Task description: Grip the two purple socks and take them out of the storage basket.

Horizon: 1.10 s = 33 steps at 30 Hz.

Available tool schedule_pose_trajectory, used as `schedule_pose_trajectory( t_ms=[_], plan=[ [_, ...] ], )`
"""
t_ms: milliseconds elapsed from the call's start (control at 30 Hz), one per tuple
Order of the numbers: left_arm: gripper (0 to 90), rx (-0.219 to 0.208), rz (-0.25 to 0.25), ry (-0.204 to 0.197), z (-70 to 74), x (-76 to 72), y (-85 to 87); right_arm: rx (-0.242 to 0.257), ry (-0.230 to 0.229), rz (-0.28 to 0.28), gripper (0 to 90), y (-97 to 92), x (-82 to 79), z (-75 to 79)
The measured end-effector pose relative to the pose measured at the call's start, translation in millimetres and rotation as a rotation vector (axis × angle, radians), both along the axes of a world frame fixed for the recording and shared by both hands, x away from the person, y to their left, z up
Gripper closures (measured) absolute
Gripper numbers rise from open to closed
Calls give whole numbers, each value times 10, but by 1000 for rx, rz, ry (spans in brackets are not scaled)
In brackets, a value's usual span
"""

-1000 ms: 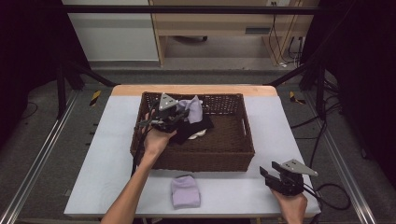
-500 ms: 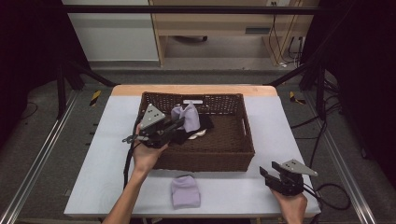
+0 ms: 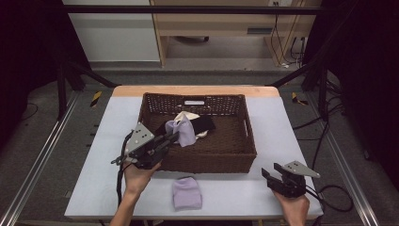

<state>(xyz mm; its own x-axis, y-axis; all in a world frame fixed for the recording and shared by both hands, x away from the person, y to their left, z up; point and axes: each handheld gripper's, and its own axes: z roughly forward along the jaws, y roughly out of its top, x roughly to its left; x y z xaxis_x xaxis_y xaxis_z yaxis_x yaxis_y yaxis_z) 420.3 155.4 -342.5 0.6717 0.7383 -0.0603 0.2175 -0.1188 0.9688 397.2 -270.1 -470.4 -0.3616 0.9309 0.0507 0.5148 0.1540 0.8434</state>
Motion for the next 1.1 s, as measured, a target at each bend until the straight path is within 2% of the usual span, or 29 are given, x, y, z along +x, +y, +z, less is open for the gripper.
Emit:
schedule_pose_trajectory(
  t_ms=[133,533,700,833,1100],
  plan=[
    [839,0,-5,-15,-24,-128,21,0,1,1,445,1,1,-1],
    [839,-32,-41,4,-214,-423,87,3,5,0,446,6,-6,-2],
    [839,-28,-57,10,-288,-558,107,2,5,-1,446,6,-5,-2],
    [839,-15,-67,35,-403,-636,111,-1,5,-1,446,6,-5,-4],
    [839,0,-65,116,-696,-696,126,-4,3,-1,446,7,-5,-6]
  ],
)
